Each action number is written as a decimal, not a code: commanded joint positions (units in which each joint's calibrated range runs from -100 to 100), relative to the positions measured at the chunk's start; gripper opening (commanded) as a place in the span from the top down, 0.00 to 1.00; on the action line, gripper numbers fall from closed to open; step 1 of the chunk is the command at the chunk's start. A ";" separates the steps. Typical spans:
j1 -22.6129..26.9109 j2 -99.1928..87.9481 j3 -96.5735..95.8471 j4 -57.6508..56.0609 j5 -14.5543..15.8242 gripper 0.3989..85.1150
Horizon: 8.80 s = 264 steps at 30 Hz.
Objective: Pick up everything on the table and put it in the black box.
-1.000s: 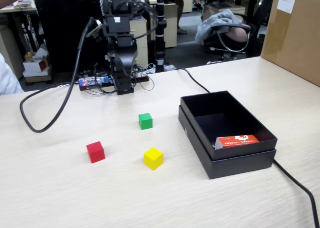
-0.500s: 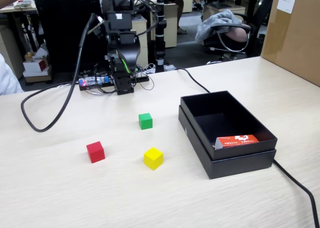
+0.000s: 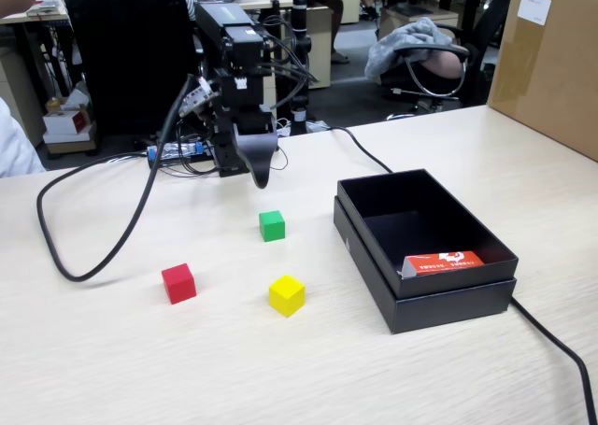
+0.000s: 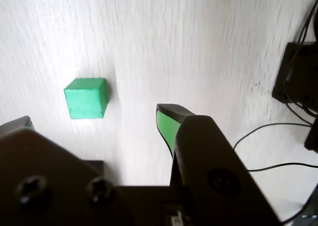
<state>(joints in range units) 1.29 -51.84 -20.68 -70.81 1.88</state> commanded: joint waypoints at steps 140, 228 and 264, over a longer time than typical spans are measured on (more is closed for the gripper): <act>19.93 75.08 68.27 5.88 7.77 0.95; -16.75 42.49 36.81 13.57 -16.85 0.43; -15.34 65.90 46.88 13.57 -19.10 0.70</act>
<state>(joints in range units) -14.09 15.34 22.68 -58.50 -16.58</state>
